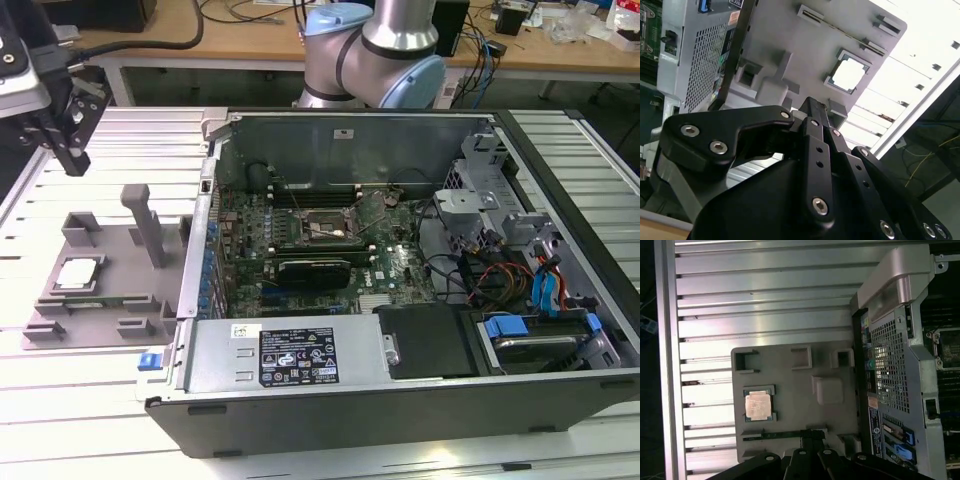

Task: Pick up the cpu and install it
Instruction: 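Reach for the cpu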

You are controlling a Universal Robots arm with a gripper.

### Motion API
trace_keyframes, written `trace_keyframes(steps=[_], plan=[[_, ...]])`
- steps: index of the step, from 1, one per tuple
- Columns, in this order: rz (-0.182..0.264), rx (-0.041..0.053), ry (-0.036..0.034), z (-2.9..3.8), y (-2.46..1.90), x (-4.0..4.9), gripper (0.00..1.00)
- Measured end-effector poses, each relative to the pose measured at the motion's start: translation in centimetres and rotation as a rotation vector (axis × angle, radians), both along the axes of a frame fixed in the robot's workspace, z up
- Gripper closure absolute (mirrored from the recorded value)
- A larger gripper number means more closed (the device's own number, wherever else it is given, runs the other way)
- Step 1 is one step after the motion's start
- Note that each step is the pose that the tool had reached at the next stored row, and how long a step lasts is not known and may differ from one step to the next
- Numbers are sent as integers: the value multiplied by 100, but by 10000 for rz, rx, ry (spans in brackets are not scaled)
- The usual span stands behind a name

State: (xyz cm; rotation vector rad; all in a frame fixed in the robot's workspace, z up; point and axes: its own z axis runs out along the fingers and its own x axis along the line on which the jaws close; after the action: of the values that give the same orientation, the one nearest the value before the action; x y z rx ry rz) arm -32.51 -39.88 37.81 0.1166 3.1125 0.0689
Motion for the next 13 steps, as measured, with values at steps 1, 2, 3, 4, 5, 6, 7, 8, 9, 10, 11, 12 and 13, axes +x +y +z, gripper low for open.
trace_keyframes(steps=[1,2,3,4,5,6,7,8,9,10,11,12,13], plan=[[0,1,-1,-13,0,-16,89],[1,0,-1,-20,0,-25,89],[1,0,0,-27,0,-34,89],[0,0,0,-33,0,-42,89],[1,0,0,-42,0,-53,89],[0,0,-1,-48,0,-61,89],[1,0,0,-55,0,-70,89],[1,0,0,-68,0,-86,89],[1,0,0,-82,0,-104,89],[1,-1,0,-92,0,-117,89],[1,0,-1,-105,0,-132,89],[0,0,0,-111,0,-140,89],[1,0,0,-119,0,-150,89]])
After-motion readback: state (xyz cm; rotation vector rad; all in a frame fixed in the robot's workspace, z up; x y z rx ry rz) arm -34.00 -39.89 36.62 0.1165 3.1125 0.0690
